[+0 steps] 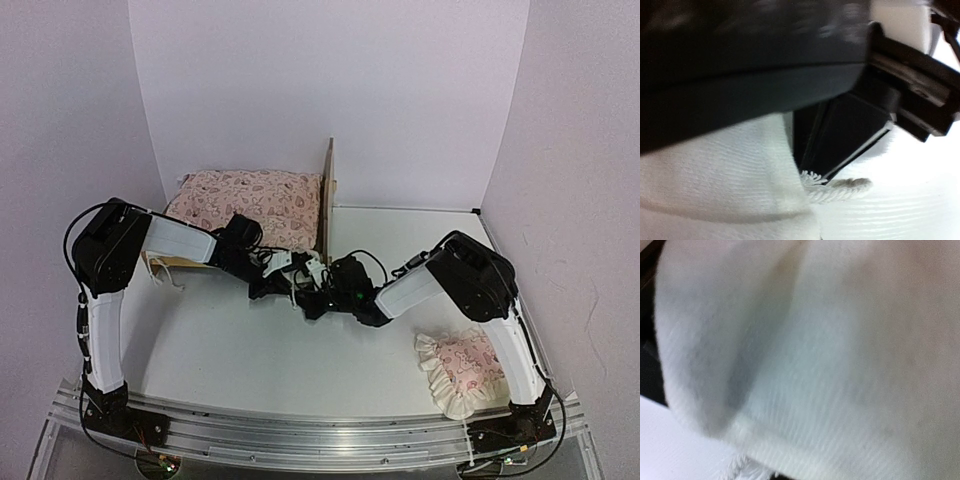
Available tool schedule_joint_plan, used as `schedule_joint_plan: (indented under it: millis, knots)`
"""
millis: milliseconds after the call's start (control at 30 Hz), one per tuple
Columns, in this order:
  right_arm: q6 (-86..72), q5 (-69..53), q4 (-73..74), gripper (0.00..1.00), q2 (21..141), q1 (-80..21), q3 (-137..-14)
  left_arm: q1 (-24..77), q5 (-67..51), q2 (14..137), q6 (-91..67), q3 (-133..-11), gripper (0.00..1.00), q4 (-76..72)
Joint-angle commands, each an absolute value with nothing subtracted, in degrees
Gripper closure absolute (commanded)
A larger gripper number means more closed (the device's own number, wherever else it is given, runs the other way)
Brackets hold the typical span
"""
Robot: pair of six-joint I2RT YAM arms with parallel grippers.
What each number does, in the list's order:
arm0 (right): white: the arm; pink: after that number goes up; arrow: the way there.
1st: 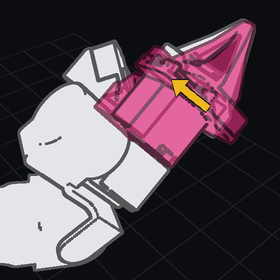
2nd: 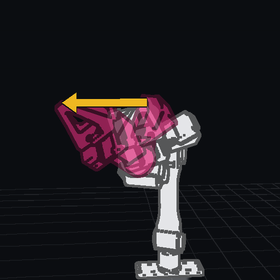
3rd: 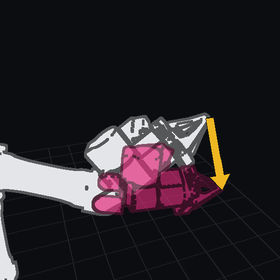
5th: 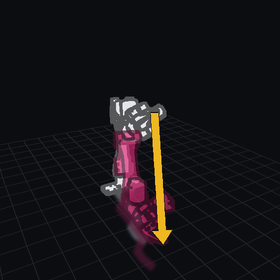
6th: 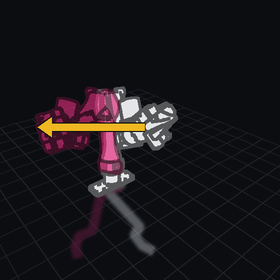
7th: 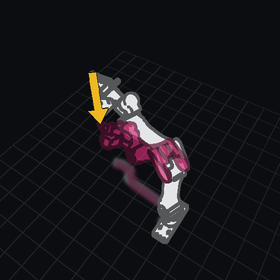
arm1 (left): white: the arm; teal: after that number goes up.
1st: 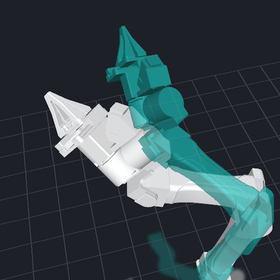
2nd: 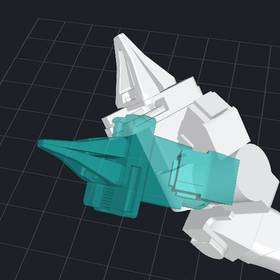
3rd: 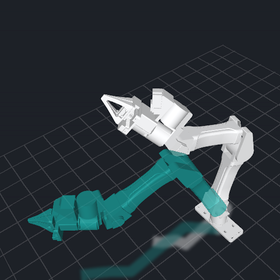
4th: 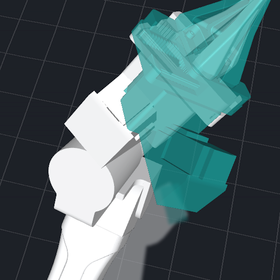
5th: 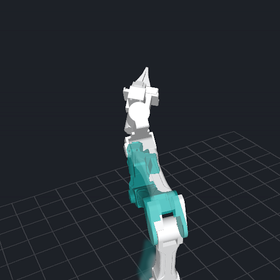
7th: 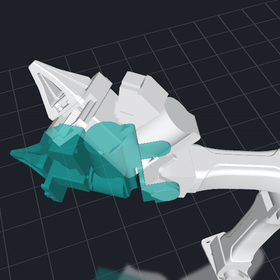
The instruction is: Set up the pet bed
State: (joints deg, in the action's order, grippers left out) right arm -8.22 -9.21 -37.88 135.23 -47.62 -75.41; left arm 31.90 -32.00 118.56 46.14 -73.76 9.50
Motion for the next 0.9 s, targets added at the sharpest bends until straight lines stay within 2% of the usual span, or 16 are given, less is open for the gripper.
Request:
schedule_joint_plan:
  millis: [0, 67, 267, 367, 500, 667, 767, 867]
  knots:
    - [-6.18, -9.14, -35.65, 0.91, 128.31, -48.22, -72.05, 31.57, -27.31, 117.75, 43.27, -73.57, 1.00, 7.86]
    - [-6.16, -9.06, -35.24, 0.88, 125.65, -48.26, -70.72, 31.60, -27.50, 117.40, 43.14, -72.94, 1.00, 7.50]
    - [-8.76, -7.49, -33.41, 0.85, 120.84, -48.37, -68.79, 31.59, -27.74, 117.46, 42.39, -72.34, 1.00, 5.46]
    - [-12.53, -2.75, -33.30, 0.84, 118.63, -48.42, -66.20, 31.56, -27.77, 117.30, 42.27, -72.25, 1.00, 5.52]
    - [-18.43, 5.24, -33.19, 0.76, 115.84, -48.40, -62.54, 31.62, -28.33, 116.82, 41.90, -71.44, 1.00, 4.94]
    - [-4.71, 2.58, -33.56, 0.64, 114.39, -48.58, -58.56, 31.57, -28.09, 116.63, 41.91, -71.57, 1.00, 4.46]
    - [6.53, -1.08, -36.09, 0.63, 113.43, -47.93, -55.18, 31.55, -28.18, 116.47, 41.71, -71.55, 1.00, 3.93]
    - [5.30, -8.99, -36.09, 0.62, 114.33, -45.61, -55.46, 31.42, -28.62, 116.23, 40.31, -71.82, 1.00, 3.15]
